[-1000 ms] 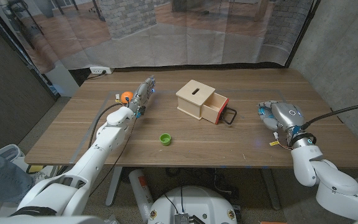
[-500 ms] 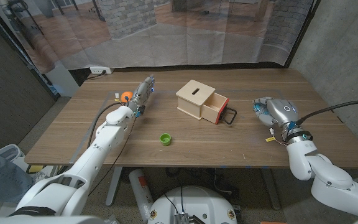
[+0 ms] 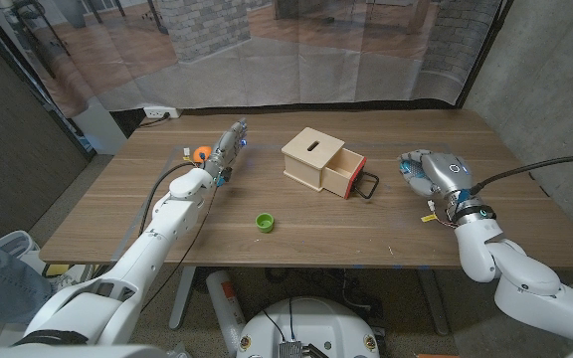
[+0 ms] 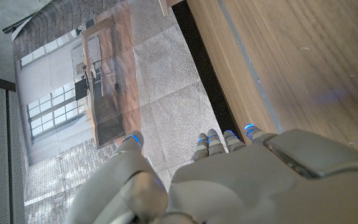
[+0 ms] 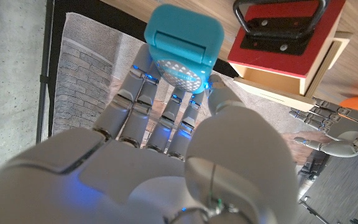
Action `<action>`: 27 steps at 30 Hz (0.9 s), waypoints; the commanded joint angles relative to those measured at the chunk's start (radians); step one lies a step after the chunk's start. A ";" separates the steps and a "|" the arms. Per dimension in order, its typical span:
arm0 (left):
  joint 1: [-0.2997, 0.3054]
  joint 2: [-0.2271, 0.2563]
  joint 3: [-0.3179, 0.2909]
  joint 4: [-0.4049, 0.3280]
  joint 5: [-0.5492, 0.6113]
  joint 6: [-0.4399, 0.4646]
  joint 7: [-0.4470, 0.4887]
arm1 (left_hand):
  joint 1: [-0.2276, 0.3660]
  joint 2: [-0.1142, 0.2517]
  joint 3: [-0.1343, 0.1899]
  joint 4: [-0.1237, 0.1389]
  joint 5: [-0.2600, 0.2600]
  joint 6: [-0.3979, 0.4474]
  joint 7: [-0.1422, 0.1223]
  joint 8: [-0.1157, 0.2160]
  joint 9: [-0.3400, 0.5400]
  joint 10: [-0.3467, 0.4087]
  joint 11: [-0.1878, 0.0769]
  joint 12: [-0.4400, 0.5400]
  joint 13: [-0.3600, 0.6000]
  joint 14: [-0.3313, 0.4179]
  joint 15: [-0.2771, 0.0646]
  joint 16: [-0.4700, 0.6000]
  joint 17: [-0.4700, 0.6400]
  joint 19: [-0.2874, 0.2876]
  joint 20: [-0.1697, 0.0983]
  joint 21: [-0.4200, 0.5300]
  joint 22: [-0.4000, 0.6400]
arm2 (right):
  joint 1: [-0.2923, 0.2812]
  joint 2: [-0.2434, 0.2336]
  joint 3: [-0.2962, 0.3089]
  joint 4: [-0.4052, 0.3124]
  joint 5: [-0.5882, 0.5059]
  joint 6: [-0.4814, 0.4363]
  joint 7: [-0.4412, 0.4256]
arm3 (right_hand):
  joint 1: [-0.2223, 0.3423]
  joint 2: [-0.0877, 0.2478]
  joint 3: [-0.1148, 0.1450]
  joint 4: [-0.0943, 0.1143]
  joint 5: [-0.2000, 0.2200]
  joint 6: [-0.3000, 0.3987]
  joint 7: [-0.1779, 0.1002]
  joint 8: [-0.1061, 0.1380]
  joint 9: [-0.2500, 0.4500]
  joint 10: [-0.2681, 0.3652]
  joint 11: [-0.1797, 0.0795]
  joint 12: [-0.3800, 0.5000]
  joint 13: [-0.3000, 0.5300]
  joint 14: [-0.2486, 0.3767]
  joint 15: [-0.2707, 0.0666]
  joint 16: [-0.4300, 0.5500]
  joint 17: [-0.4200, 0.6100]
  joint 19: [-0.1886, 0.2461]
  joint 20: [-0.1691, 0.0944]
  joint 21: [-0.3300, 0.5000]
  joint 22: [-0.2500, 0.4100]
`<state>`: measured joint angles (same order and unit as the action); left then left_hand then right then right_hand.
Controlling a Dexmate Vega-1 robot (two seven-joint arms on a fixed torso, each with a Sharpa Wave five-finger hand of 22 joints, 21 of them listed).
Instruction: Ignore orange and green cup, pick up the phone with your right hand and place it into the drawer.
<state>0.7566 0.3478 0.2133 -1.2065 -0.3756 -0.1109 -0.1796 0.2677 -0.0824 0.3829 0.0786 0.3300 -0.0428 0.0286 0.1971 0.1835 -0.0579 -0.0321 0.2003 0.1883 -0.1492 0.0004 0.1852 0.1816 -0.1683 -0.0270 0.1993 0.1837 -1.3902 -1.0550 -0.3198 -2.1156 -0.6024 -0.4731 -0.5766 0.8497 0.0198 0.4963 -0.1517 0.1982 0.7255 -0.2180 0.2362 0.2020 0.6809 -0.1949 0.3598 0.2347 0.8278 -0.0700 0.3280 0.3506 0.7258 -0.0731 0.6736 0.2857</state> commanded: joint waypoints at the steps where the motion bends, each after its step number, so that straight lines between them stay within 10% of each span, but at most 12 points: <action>1: 0.023 0.009 -0.002 -0.037 0.000 0.010 0.015 | 0.001 0.009 -0.005 0.000 0.005 -0.002 0.000 0.002 0.006 -0.002 0.004 0.005 0.001 -0.012 0.001 0.001 0.003 -0.072 -0.014 -0.001 0.002 | 0.025 0.019 0.006 0.020 0.004 0.078 -0.006 | 0.035 0.028 -0.001 0.002 -0.004 0.008 -0.001 -0.002 0.004 0.013 0.005 0.005 0.004 0.052 -0.154 0.003 0.003 0.012 -0.100 0.012 0.005; 27: 0.044 0.022 -0.003 -0.074 -0.006 0.019 0.026 | 0.002 0.011 -0.010 0.000 0.004 -0.001 0.001 0.003 0.006 -0.002 0.001 0.005 0.001 -0.011 0.002 0.002 0.003 -0.074 -0.013 0.001 0.002 | 0.171 0.100 -0.074 0.107 -0.036 0.225 0.017 | 0.043 0.031 -0.002 0.003 -0.007 0.013 0.000 -0.005 0.005 0.017 0.006 0.008 0.004 0.077 -0.156 0.000 0.003 0.012 -0.106 0.028 0.005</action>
<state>0.8004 0.3670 0.2088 -1.2782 -0.3794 -0.0915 -0.1540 0.2677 -0.0824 0.3748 0.0785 0.3300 -0.0428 0.0286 0.1971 0.1835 -0.0579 -0.0321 0.2003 0.1883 -0.1492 0.0004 0.1852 0.1817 -0.1683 -0.0269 0.1993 0.1837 -1.2778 -0.9824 -0.3644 -2.0402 -0.6236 -0.3057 -0.5761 0.8498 0.0198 0.4961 -0.1518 0.1952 0.7254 -0.2180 0.2327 0.2020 0.6895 -0.1925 0.3597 0.2348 0.8439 -0.0540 0.3214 0.3499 0.7354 -0.0751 0.6968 0.2855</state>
